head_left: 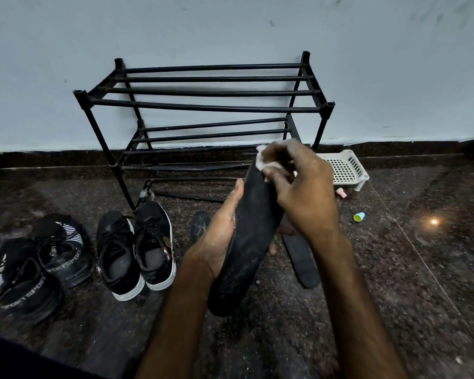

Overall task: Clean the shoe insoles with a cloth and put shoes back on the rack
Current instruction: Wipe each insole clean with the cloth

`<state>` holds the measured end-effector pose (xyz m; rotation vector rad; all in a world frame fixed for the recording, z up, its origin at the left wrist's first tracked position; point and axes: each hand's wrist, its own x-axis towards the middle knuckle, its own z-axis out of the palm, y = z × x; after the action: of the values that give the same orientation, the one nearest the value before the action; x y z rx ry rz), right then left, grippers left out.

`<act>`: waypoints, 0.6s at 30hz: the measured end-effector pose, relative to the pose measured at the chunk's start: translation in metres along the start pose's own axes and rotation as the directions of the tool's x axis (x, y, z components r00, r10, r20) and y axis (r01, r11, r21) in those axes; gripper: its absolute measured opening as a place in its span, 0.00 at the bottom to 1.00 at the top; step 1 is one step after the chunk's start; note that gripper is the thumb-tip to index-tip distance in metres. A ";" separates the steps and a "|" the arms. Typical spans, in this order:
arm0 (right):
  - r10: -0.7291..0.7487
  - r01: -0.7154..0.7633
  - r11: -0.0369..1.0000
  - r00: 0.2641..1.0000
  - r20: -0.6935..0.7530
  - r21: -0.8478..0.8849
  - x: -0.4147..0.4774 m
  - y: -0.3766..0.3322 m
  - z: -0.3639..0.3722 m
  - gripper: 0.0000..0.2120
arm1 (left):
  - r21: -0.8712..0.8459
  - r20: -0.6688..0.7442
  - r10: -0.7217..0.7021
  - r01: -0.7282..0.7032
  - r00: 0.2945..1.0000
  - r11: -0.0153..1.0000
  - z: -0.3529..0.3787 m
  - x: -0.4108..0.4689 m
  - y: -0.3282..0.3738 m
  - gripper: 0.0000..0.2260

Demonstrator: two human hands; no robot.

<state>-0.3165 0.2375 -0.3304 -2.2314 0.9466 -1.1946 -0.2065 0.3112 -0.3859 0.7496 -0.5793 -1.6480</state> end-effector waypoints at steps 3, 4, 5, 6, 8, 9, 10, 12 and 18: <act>0.066 -0.121 0.985 0.921 0.383 0.123 -0.007 -0.002 -0.007 0.12 | -0.043 0.005 0.036 -0.036 0.999 0.998 0.000 0.002 0.002 0.26; 0.061 -0.111 0.988 0.923 0.381 0.110 -0.009 0.001 -0.009 0.12 | -0.035 0.018 0.025 -0.024 1.000 0.999 0.001 0.001 0.002 0.26; 0.058 -0.084 0.993 0.952 0.301 0.077 -0.008 0.005 -0.009 0.13 | -0.009 0.023 0.002 -0.002 1.000 1.000 0.000 0.000 0.001 0.27; 0.049 -0.053 0.998 0.982 0.184 0.018 -0.006 0.008 -0.009 0.14 | 0.021 0.025 -0.025 0.024 0.999 0.999 0.001 0.000 0.002 0.28; 0.030 -0.029 0.999 0.999 0.033 -0.028 -0.003 0.006 -0.007 0.18 | 0.063 0.020 -0.047 0.045 0.999 0.997 0.003 -0.002 0.002 0.29; 0.039 -0.040 0.999 0.997 0.067 0.005 -0.003 0.004 -0.005 0.21 | 0.052 0.012 -0.029 0.028 1.000 0.998 0.004 -0.002 0.002 0.28; 0.063 -0.075 0.995 0.984 0.165 0.067 -0.004 0.001 -0.003 0.23 | 0.017 0.009 -0.001 0.001 1.000 1.000 0.006 -0.001 0.002 0.27; 0.085 -0.145 0.979 0.930 0.356 0.144 -0.009 -0.002 0.002 0.25 | -0.034 0.004 0.037 -0.037 0.999 0.999 0.004 0.001 0.003 0.26; 0.067 -0.069 0.997 0.997 0.029 0.045 -0.011 0.002 0.008 0.24 | 0.015 -0.033 -0.007 0.007 0.999 1.000 -0.007 0.001 0.002 0.27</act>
<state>-0.3149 0.2441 -0.3418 -2.1568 0.9670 -1.1419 -0.1998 0.3104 -0.3897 0.7894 -0.5674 -1.6361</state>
